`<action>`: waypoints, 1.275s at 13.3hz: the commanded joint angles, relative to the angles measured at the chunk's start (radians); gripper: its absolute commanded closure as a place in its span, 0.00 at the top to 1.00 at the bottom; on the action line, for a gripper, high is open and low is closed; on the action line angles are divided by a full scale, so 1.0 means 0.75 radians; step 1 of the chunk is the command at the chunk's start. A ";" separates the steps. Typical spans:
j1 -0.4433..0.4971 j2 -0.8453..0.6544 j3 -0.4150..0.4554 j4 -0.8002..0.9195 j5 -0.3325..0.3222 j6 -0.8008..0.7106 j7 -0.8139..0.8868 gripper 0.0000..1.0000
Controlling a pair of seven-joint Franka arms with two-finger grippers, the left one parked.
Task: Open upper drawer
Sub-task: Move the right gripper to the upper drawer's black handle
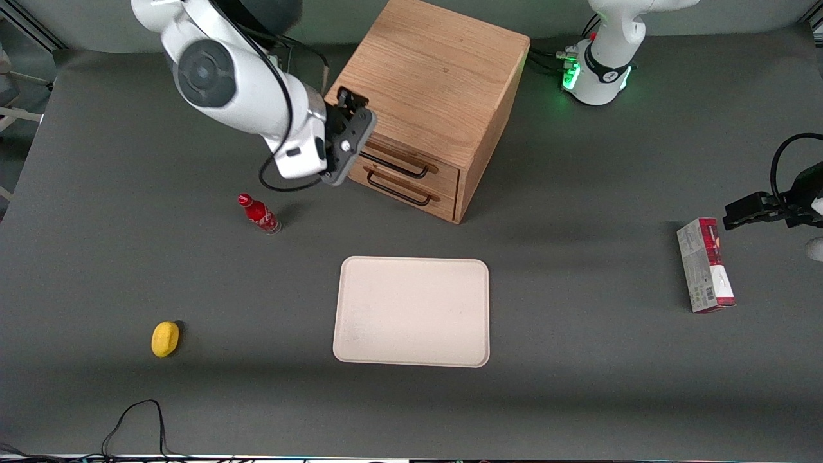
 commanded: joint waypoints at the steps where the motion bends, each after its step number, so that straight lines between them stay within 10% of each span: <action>1: 0.002 0.011 0.019 -0.124 -0.033 0.131 -0.097 1.00; 17: 0.012 0.150 0.064 -0.233 -0.260 0.423 -0.106 1.00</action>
